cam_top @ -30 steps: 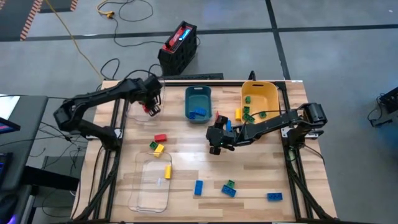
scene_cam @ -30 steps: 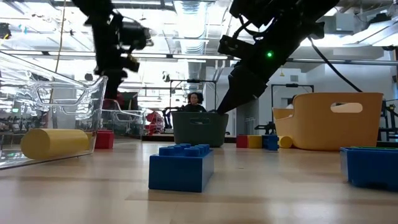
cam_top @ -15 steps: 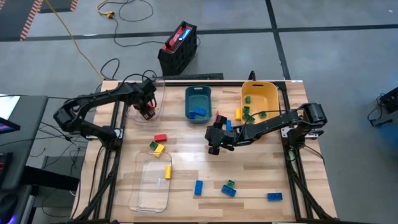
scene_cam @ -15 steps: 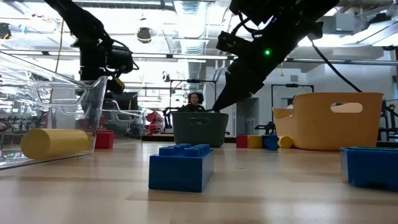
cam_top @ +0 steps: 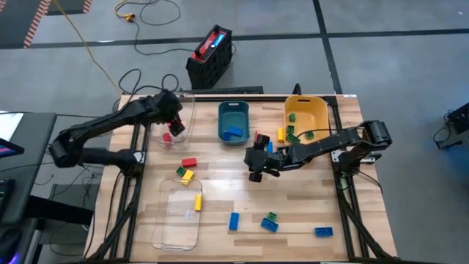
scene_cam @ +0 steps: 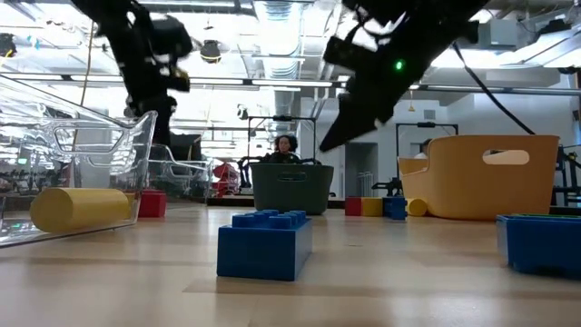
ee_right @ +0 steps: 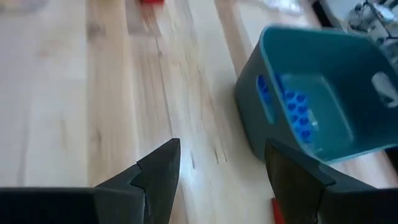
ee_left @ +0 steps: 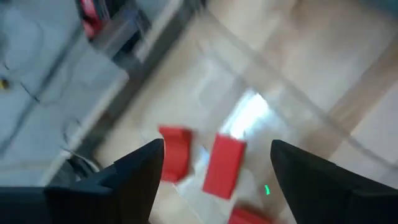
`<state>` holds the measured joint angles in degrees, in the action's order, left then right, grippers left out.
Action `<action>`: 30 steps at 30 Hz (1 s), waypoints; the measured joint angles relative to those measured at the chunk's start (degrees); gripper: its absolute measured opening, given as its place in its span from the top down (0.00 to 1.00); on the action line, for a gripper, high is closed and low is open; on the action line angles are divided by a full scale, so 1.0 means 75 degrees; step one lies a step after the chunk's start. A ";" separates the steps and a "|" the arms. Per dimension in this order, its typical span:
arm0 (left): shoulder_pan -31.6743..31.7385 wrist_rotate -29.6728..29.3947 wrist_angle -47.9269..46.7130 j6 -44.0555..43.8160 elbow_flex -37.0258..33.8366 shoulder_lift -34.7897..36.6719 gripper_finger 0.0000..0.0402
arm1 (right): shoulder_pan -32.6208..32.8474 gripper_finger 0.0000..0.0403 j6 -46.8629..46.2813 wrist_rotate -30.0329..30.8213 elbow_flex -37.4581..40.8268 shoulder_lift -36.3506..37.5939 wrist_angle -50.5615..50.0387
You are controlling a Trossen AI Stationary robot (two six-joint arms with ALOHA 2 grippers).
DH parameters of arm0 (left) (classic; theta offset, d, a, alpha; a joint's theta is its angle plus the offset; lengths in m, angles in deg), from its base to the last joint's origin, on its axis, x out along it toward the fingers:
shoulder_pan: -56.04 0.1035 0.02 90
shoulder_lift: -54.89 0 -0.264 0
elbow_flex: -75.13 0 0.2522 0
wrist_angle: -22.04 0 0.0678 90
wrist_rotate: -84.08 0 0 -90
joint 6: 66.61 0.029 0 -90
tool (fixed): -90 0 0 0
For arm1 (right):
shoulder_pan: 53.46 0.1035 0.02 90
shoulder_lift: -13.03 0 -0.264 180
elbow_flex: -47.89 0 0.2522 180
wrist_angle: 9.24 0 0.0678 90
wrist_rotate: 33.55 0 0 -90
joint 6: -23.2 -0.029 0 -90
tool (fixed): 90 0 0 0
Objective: Sort blocks
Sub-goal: Put the red block into the top transparent bin
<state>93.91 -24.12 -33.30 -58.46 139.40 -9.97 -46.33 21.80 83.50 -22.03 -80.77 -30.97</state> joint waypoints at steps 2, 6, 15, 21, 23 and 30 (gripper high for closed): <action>-0.0352 -0.0002 0.0260 -0.0059 0.0000 0.0382 0.30 | 0.0085 0.40 0.0048 0.0000 -0.0003 0.0259 -0.0075; -0.1388 0.0017 0.1014 -0.0395 0.0000 0.0794 0.31 | 0.0012 0.40 -0.0112 0.0007 -0.0017 0.0718 -0.0597; -0.3540 0.0039 0.3699 -0.0630 0.0000 0.0842 0.31 | -0.1547 0.39 -0.0034 -0.1094 -0.0017 0.0676 -0.1513; -0.4046 0.0036 0.3943 -0.0582 0.0000 0.0833 0.31 | -0.2773 0.39 -0.0669 -0.1768 -0.0430 0.0211 -0.2266; -0.4155 0.0024 0.3928 -0.0582 -0.0023 0.0832 0.31 | -0.2990 0.39 -0.0883 -0.1801 -0.0783 -0.0090 -0.2715; -0.4347 0.0013 0.4606 -0.0242 -0.0406 0.0831 0.31 | -0.3477 0.39 -0.1586 -0.1824 -0.2007 -0.1283 -0.3551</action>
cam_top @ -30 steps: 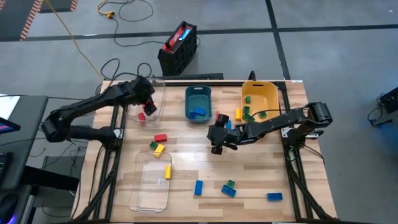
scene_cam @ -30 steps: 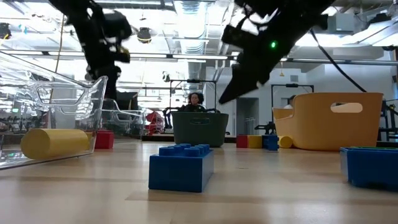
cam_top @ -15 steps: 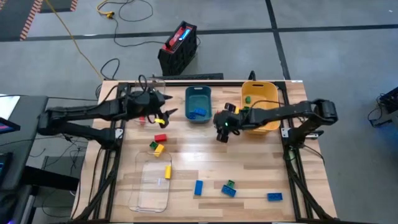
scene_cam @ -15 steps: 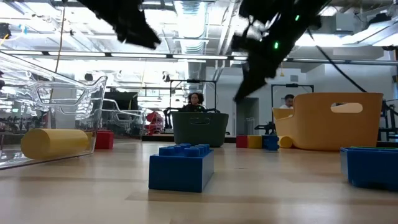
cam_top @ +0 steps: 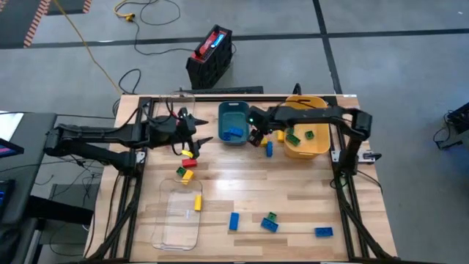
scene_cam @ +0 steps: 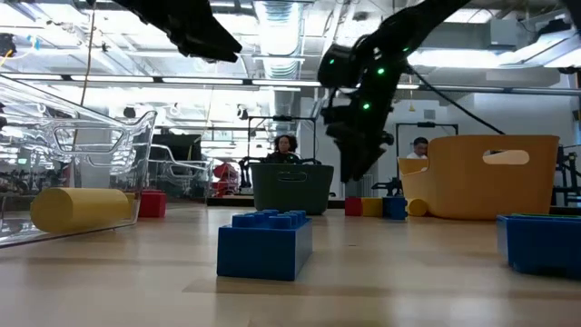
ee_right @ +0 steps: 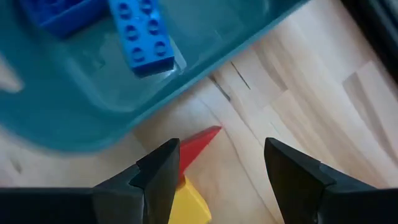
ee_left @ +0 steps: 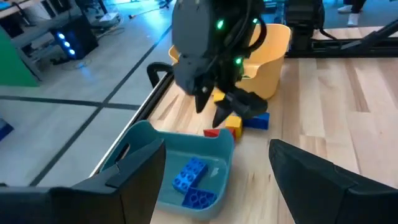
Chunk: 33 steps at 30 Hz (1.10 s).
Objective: Sort blocks
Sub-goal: Put the red block into the top transparent bin
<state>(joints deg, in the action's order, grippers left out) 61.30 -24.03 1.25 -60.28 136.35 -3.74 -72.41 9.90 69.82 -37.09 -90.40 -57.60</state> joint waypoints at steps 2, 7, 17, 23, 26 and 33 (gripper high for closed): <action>-0.0003 0.0000 -0.0050 0.0006 -0.0001 0.0005 0.31 | -0.0109 0.39 -0.0182 -0.0013 -0.0200 -0.0219 -0.0249; -0.0006 -0.0003 -0.0341 0.0112 -0.0002 0.0005 0.31 | -0.0301 0.39 -0.0263 -0.0450 -0.0286 -0.0624 -0.0328; -0.0006 -0.0006 -0.0358 0.0212 -0.0002 0.0005 0.31 | -0.0295 0.42 -0.0391 -0.0484 -0.0297 -0.0874 -0.0303; -0.0006 -0.0009 -0.0390 0.0208 -0.0002 0.0011 0.31 | -0.0196 0.46 -0.0368 -0.0462 -0.0292 -0.0873 -0.0561; -0.0006 -0.0009 -0.0445 0.0205 -0.0002 0.0011 0.31 | -0.0042 0.46 -0.0057 -0.0462 -0.0292 -0.0858 -0.0700; -0.0006 -0.0012 -0.0482 0.0205 -0.0002 0.0011 0.31 | 0.0343 0.46 0.0011 -0.0413 -0.0298 -0.0603 -0.0778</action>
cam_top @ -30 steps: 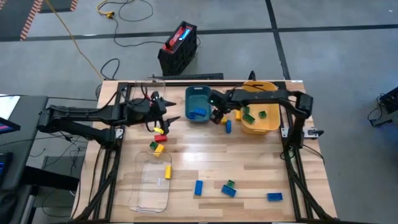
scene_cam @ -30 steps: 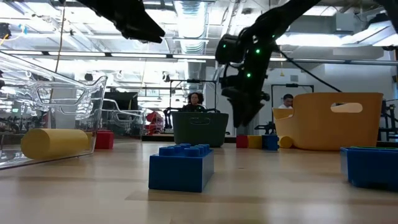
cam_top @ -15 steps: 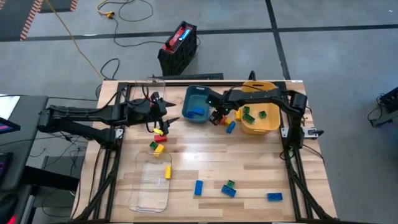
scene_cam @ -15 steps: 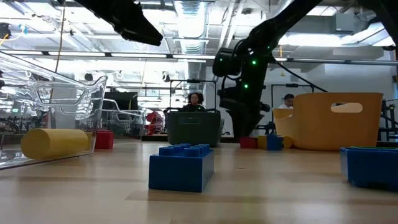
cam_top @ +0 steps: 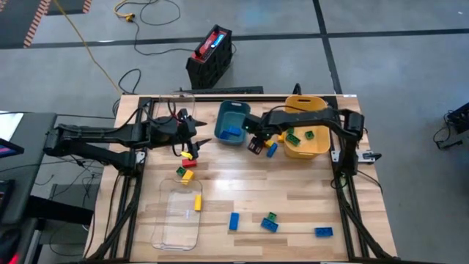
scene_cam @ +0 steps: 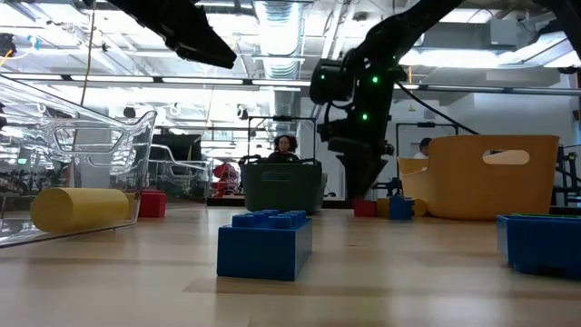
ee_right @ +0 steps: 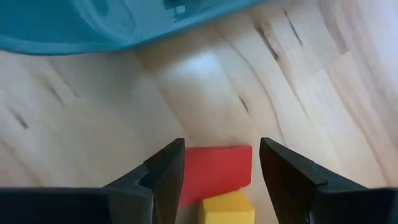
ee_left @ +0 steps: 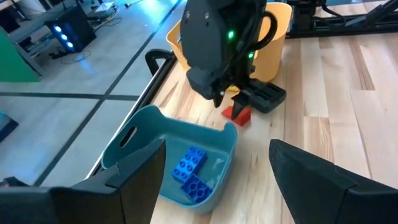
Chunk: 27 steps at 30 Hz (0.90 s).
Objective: Sort blocks
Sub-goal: Put the red block into the top transparent bin
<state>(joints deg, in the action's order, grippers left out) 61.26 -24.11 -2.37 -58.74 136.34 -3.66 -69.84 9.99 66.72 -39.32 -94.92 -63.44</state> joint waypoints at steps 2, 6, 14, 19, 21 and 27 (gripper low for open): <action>0.0000 0.0000 -0.0069 -0.0005 0.0000 0.0000 0.31 | 0.0160 0.46 0.0000 0.0016 -0.0008 0.0075 -0.0051; 0.0000 -0.0003 -0.0093 -0.0017 0.0000 0.0000 0.31 | 0.0529 0.46 0.0150 0.0011 -0.0009 0.0088 -0.0232; 0.0000 -0.0006 -0.0092 -0.0062 0.0000 0.0000 0.31 | 0.0610 0.46 0.0372 0.0421 -0.0010 0.0064 -0.0260; 0.0000 -0.0003 -0.0147 -0.0088 0.0000 0.0000 0.31 | 0.0387 0.46 0.0427 0.0420 0.0006 -0.0192 -0.0313; 0.0000 -0.0003 -0.0261 -0.0109 0.0000 0.0015 0.31 | 0.0358 0.47 0.0424 0.0330 0.0010 -0.0320 -0.0417; -0.0041 -0.0007 -0.0334 -0.0179 0.0000 0.0073 0.31 | 0.0378 0.51 0.0366 0.0337 -0.0009 -0.0622 -0.0426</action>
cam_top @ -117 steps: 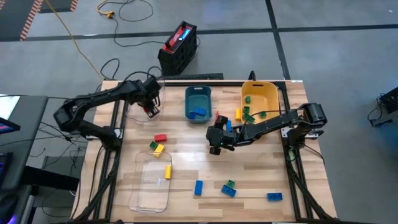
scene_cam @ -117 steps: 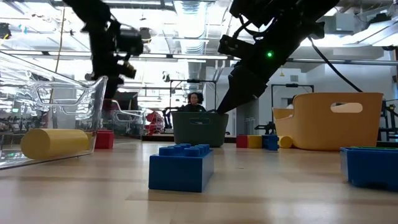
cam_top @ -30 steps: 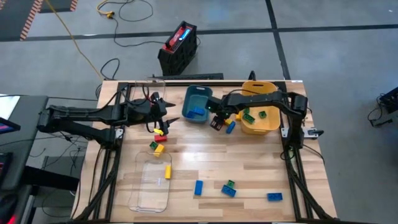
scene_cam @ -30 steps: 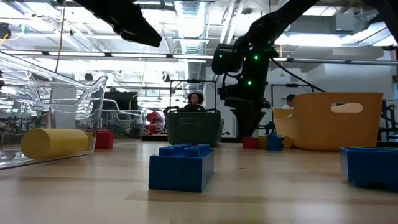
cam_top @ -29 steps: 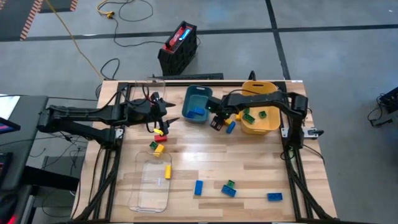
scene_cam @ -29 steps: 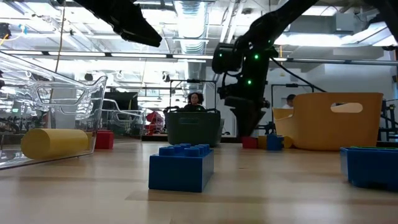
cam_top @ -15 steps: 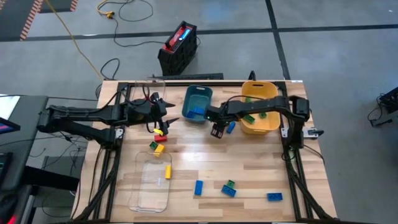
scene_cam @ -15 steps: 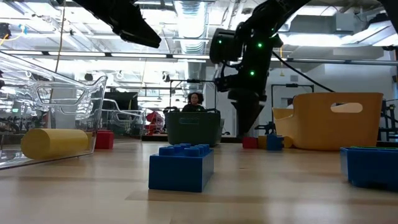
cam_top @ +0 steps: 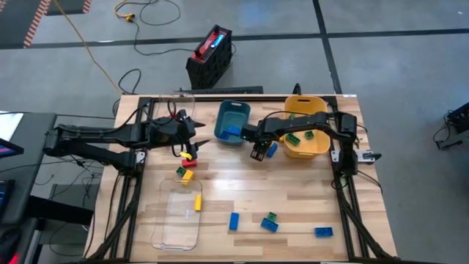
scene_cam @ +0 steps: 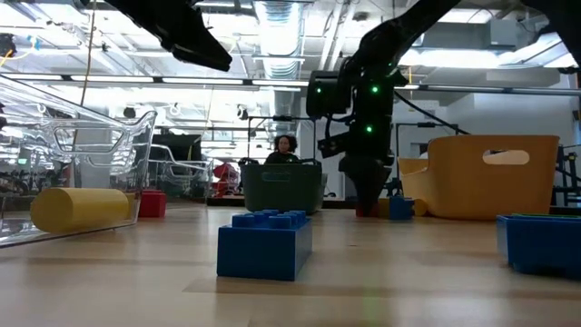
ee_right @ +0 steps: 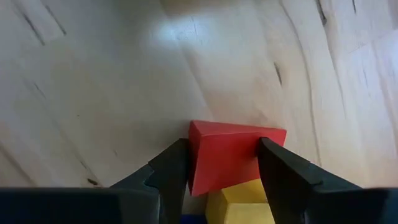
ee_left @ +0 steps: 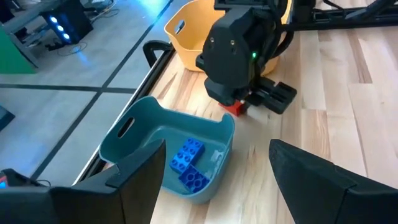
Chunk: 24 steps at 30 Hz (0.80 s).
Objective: Sort blocks
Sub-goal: Put the red block into the top transparent bin
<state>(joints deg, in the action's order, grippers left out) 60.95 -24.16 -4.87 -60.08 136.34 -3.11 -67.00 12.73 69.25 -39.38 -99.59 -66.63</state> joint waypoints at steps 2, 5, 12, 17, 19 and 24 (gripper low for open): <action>-0.0020 -0.0003 -0.0073 -0.0010 0.0000 -0.0003 0.31 | 0.0000 0.54 -0.0001 -0.0001 0.0003 -0.0003 0.0016; -0.0026 -0.0008 -0.0058 0.0019 0.0000 -0.0006 0.31 | 0.0003 0.62 0.0002 0.0009 0.0006 0.0011 0.0054; -0.0026 -0.0011 -0.0055 0.0034 0.0000 -0.0006 0.31 | 0.0320 0.86 0.0124 0.0102 -0.0110 0.0079 -0.0218; -0.0026 -0.0011 -0.0043 0.0037 0.0000 -0.0006 0.31 | 0.0609 0.96 0.0151 -0.0279 -0.0496 0.0154 -0.0790; -0.0026 -0.0014 -0.0048 0.0037 0.0000 -0.0006 0.31 | 0.0730 0.99 0.0195 -0.0324 -0.0657 0.0170 -0.0854; -0.0032 -0.0014 -0.0251 0.0028 0.0000 -0.0006 0.31 | 0.0992 1.00 0.0203 -0.0258 -0.0947 0.0227 -0.1187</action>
<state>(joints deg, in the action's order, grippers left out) 60.71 -24.27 -6.75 -59.87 136.34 -3.15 -59.57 14.25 67.31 -46.49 -97.89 -75.54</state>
